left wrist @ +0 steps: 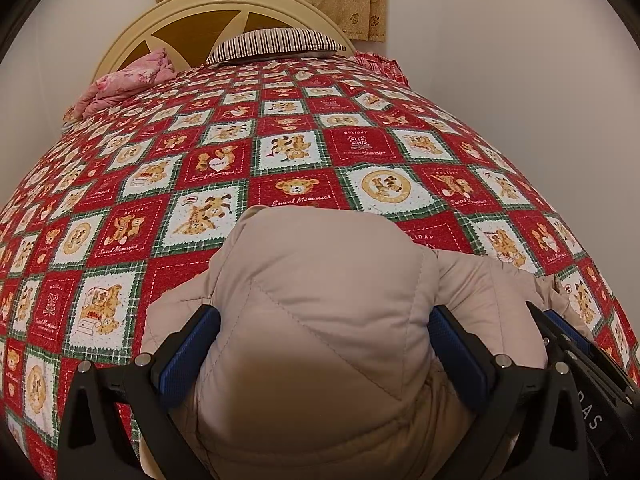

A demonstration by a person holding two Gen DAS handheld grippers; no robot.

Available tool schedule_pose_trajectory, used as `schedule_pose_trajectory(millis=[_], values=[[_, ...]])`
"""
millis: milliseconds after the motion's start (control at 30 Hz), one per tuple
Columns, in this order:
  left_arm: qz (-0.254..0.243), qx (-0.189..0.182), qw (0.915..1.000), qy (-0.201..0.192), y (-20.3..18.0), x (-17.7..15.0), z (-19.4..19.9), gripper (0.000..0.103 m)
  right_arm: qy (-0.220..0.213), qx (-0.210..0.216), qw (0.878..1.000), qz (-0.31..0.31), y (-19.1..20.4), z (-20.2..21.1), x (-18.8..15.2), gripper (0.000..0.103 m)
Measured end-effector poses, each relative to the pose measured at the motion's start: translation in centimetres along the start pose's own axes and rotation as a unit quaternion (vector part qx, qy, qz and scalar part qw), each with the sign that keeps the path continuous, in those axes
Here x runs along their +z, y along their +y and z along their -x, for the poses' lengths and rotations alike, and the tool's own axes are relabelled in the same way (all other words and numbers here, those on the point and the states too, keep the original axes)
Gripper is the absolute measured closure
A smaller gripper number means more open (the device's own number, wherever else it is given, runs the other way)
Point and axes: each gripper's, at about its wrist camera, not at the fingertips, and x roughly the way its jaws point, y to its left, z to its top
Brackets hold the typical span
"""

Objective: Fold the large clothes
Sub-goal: 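Hold the folded jacket bundle pinched with both grippers on the bed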

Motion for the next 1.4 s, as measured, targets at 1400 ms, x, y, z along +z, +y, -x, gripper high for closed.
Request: schedule_pose_trajectory(millis=[1400], values=[[0.001, 0.002, 1.0, 0.0, 0.22, 0.14, -0.03, 0.001, 0.007, -0.026, 0.999, 0.024, 0.94, -0.68, 0.24, 0.062]])
